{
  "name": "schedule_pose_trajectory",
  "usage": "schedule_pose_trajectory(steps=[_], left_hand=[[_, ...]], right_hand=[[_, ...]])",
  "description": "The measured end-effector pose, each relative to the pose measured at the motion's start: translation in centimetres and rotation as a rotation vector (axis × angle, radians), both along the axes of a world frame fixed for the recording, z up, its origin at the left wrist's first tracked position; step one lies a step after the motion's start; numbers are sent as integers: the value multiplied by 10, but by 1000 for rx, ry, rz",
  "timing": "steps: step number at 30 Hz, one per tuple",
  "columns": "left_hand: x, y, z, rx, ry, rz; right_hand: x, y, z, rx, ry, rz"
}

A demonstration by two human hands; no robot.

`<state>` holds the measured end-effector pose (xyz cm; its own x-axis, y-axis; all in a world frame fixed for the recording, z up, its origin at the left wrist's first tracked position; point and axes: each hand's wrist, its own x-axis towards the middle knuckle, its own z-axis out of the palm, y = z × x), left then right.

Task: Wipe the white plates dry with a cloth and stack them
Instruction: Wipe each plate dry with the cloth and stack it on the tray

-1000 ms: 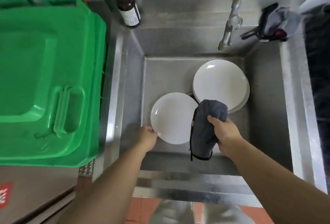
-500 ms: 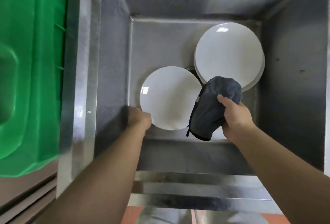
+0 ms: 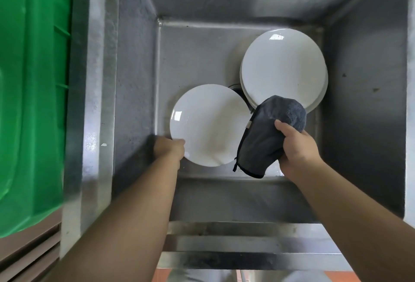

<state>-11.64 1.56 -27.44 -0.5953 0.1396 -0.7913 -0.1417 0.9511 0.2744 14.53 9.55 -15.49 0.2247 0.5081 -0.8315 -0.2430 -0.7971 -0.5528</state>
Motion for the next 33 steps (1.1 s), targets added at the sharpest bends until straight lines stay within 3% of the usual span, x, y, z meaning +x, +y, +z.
schedule_pose_trajectory(steps=[16,27,33], left_hand=[[-7,-8,46,178,-272,253],[-13,-8,96,171,-344,0],[-8,4,148,244,-370,-12]], right_hand=[[5,-12,26,-6,14,-74],[20,-23,77,-15,1,-91],[30,-28,114,17,45,-73]])
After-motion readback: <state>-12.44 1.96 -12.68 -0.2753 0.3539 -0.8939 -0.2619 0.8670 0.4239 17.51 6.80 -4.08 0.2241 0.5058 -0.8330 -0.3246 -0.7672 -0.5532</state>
